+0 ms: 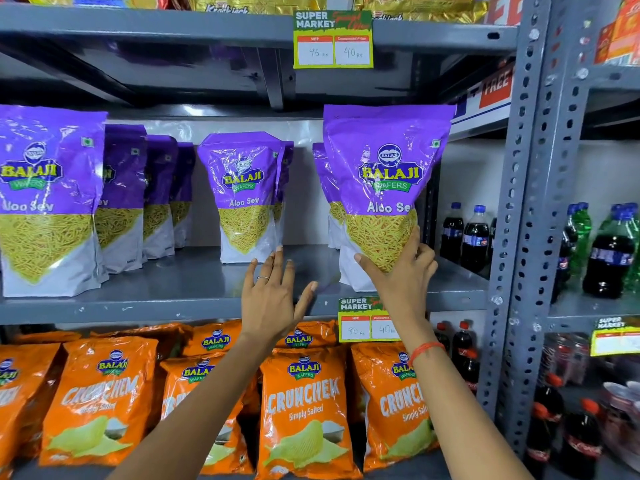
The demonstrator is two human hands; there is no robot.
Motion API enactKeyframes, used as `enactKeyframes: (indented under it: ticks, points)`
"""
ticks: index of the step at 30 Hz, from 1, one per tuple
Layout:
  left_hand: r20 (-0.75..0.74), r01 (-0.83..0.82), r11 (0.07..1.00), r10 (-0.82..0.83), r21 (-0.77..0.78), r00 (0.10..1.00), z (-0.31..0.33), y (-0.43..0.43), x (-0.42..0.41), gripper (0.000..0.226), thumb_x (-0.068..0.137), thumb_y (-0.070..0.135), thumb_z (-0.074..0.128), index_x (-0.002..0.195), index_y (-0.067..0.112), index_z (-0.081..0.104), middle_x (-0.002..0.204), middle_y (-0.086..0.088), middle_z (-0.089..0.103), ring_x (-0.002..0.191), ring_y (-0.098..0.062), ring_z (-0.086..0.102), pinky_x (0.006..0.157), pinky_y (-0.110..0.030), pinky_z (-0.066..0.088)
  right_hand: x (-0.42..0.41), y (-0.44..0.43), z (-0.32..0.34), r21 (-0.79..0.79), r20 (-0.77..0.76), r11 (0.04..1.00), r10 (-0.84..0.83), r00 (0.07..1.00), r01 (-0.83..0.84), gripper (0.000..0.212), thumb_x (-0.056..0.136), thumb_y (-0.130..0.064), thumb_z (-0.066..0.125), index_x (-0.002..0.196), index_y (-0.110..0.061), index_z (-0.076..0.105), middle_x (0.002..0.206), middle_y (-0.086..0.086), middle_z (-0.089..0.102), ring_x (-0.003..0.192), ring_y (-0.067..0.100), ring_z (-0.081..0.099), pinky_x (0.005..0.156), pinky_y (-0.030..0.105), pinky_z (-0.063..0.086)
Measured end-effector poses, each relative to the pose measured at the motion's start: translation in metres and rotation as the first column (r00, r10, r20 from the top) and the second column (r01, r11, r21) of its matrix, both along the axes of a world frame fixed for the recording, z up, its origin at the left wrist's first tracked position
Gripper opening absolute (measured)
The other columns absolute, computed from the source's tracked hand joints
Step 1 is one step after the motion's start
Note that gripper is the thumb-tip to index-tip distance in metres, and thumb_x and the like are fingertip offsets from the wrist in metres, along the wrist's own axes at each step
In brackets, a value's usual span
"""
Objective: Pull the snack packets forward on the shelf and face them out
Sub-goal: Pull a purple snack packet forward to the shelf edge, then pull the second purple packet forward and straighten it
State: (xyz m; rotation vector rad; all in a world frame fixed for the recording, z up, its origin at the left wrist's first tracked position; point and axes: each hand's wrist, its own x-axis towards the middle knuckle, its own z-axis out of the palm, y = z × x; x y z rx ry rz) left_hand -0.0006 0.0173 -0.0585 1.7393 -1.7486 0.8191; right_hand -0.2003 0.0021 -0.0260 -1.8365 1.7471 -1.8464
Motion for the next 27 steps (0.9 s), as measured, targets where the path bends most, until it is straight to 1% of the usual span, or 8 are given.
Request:
enactKeyframes:
  ticks: [5,8,12,15,18,21,25,27]
  points:
    - [-0.002,-0.009,1.000,0.009,0.005,1.000,0.000,0.002,-0.001,0.082,0.090,0.063,0.007,0.135,0.008,0.048,0.147,-0.017,0.042,0.135,-0.030,0.039,0.114,-0.050,0.020,0.001,0.000,-0.002,-0.021,0.006,0.999,-0.029,1.000,0.029,0.116,0.068,-0.067,0.068,0.152,-0.010,0.010,0.141,0.022,0.033,0.126,0.038,0.032,0.101,0.050,0.039]
    - [-0.019,0.001,1.000,-0.001,0.008,1.000,0.001,0.004,-0.001,0.081,0.091,0.062,0.009,0.133,0.006,0.051,0.144,-0.018,0.046,0.132,-0.031,0.044,0.112,-0.051,0.025,0.008,0.007,-0.001,-0.143,0.042,0.984,-0.096,0.994,0.101,0.117,0.070,-0.071,0.062,0.152,-0.006,0.010,0.149,0.023,0.029,0.134,0.039,0.030,0.109,0.051,0.033]
    - [-0.039,-0.005,1.000,0.005,0.009,0.999,0.002,0.007,0.008,0.082,0.092,0.062,0.009,0.132,0.005,0.051,0.141,-0.019,0.049,0.131,-0.032,0.045,0.112,-0.051,0.026,0.031,0.019,0.003,-0.504,0.078,0.862,-0.020,0.997,0.056,0.079,0.087,-0.046,0.059,0.146,-0.007,0.027,0.147,0.021,0.034,0.136,0.034,0.032,0.112,0.050,0.032]
    - [-0.066,-0.020,1.000,0.020,0.010,0.998,0.002,0.015,0.030,0.088,0.091,0.064,0.002,0.131,0.003,0.051,0.141,-0.021,0.048,0.131,-0.033,0.044,0.112,-0.051,0.028,0.064,0.025,0.006,-0.605,0.012,0.795,0.060,0.998,-0.041,0.058,0.090,-0.030,0.058,0.139,-0.008,0.035,0.140,0.022,0.040,0.132,0.035,0.038,0.112,0.046,0.033]
    - [-0.100,-0.043,0.999,0.043,0.001,0.994,0.001,0.022,0.057,0.090,0.091,0.063,0.000,0.132,0.001,0.050,0.143,-0.022,0.045,0.131,-0.033,0.045,0.112,-0.051,0.027,0.101,0.026,0.010,-0.586,-0.063,0.803,0.088,0.994,-0.109,0.050,0.090,-0.026,0.056,0.134,-0.004,0.044,0.136,0.024,0.046,0.128,0.036,0.042,0.110,0.043,0.034]
    - [-0.114,-0.053,0.999,0.051,-0.012,0.992,-0.002,0.030,0.089,0.088,0.092,0.062,0.002,0.131,0.001,0.050,0.143,-0.022,0.044,0.130,-0.033,0.045,0.112,-0.050,0.027,0.137,0.024,0.016,-0.514,-0.093,0.845,0.115,0.989,-0.147,0.051,0.089,-0.028,0.054,0.133,-0.002,0.049,0.136,0.023,0.047,0.128,0.033,0.041,0.110,0.040,0.034]
    - [-0.111,-0.044,0.997,0.037,-0.058,0.993,0.001,0.035,0.134,0.076,0.093,0.057,0.018,0.130,0.000,0.052,0.143,-0.022,0.045,0.128,-0.033,0.048,0.110,-0.050,0.031,0.183,0.012,0.022,-0.390,-0.128,0.904,0.136,0.982,-0.176,0.055,0.085,-0.024,0.061,0.133,-0.001,0.047,0.134,0.022,0.048,0.124,0.038,0.046,0.107,0.045,0.037]
    - [-0.108,-0.033,0.997,0.025,-0.072,0.994,0.004,0.035,0.152,0.072,0.092,0.055,0.023,0.129,0.000,0.053,0.142,-0.022,0.046,0.127,-0.033,0.049,0.109,-0.049,0.033,0.204,-0.001,0.026,-0.300,-0.156,0.937,0.136,0.978,-0.178,0.060,0.084,-0.023,0.064,0.136,0.000,0.044,0.135,0.023,0.047,0.127,0.038,0.044,0.108,0.041,0.032]
